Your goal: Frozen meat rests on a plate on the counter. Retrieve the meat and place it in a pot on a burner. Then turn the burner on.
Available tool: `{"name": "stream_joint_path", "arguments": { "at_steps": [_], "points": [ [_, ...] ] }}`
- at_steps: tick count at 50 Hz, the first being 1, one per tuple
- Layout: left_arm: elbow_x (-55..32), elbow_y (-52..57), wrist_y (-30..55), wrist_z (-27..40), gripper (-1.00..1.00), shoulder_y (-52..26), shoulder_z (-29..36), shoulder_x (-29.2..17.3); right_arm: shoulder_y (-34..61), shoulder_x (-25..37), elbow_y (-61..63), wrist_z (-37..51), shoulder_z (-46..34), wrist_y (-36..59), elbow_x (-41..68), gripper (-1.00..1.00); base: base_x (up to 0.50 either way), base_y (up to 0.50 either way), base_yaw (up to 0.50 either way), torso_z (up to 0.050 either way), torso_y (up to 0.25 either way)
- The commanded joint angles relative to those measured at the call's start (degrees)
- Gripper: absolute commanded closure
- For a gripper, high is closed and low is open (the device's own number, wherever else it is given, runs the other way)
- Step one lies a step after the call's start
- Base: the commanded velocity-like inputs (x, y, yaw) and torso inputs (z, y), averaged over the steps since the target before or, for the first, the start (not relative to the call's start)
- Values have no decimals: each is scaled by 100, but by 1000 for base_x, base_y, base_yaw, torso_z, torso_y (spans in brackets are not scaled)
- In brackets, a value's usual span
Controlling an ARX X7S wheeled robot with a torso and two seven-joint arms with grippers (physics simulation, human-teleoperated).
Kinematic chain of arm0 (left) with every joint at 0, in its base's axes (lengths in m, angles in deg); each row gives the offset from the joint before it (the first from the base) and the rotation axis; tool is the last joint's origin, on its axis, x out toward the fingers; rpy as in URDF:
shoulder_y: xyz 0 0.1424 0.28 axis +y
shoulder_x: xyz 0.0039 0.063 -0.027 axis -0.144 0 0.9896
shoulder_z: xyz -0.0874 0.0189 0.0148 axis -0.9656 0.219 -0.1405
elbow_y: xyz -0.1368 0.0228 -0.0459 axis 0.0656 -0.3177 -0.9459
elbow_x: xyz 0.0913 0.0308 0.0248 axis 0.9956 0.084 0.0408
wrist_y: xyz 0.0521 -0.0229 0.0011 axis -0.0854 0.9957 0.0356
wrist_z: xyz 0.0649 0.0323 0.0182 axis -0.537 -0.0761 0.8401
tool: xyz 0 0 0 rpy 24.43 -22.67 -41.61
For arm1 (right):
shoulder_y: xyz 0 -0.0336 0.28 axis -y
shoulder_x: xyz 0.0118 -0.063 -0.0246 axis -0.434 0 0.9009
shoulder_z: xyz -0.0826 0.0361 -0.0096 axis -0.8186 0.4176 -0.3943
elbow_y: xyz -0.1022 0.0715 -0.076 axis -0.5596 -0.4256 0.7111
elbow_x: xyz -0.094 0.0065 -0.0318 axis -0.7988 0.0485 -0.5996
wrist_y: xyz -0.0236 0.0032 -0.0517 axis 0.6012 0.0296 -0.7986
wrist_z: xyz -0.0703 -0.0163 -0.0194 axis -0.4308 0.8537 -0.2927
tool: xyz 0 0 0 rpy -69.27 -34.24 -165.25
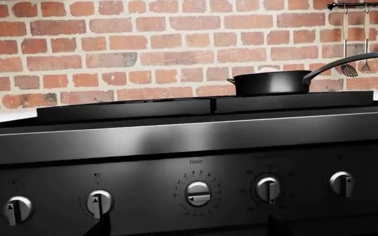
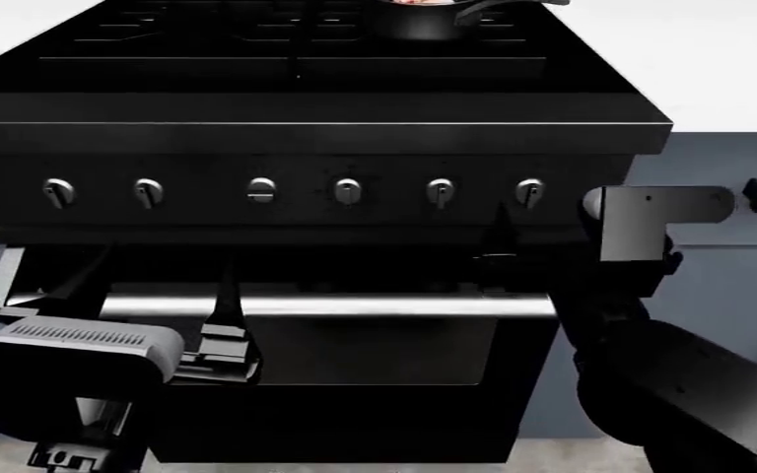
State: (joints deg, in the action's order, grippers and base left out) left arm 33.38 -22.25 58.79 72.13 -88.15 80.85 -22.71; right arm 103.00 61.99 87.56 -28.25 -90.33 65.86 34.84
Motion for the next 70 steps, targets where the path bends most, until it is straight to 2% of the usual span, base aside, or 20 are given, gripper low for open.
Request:
{"name": "stream_joint_path", "arguments": {
  "at_steps": [1, 27, 44, 70],
  "points": [
    [24, -77, -78, -30, -100, 17, 27, 18, 195, -172, -468, -149, -170, 11, -276, -100, 0, 0, 0, 0, 0],
    [33, -105, -56, 78, -100, 40, 28, -1, 601, -463, -1395, -491, -553, -60, -931, -100, 0, 0, 0, 0, 0],
    [80, -130, -32, 116, -100, 14, 71, -27, 759, -733, -2224, -828, -501, -269, -943, -100, 0, 0, 0, 0, 0],
    [93, -160, -1, 166, -100, -24, 136, -33, 879, -869, -2763, -1033, -538, -472, -1121, -100, 0, 0, 0, 0, 0]
  ]
}}
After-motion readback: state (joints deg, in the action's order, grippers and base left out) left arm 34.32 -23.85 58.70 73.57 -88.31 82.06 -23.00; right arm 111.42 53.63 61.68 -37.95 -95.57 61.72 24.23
